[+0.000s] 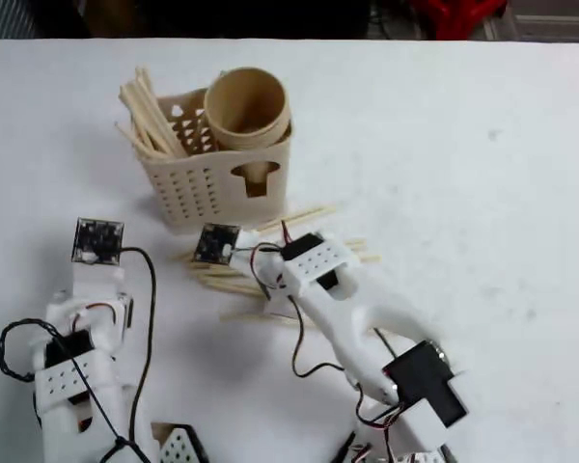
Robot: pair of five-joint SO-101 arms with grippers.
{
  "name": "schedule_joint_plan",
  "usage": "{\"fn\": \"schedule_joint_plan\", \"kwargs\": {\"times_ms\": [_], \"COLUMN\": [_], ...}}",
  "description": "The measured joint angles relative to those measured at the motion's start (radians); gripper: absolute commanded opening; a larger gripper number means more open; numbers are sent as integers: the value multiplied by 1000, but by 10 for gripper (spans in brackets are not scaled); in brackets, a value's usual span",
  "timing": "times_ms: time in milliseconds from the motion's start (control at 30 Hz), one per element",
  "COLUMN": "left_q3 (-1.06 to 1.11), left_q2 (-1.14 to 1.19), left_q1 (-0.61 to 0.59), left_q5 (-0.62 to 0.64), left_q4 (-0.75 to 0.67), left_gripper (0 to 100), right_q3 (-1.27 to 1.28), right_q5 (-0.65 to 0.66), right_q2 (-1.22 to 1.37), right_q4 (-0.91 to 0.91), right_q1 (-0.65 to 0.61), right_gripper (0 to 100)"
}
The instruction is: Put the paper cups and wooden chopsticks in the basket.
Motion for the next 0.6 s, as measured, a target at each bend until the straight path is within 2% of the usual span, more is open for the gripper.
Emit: {"fn": "schedule_joint_plan", "kwargs": {"times_ms": [267, 600], "left_q3": [0, 0], "left_q2": [0, 0], "left_q1": [0, 0], "left_q5": [0, 0], "left_q4": [0, 0], "left_gripper": [173, 173], "right_q3": [11, 140], "right_q5": [-17, -95], "right_q2": [-52, -370], "right_q4": [37, 57], "right_q1": [0, -2], "right_gripper": [17, 17]}}
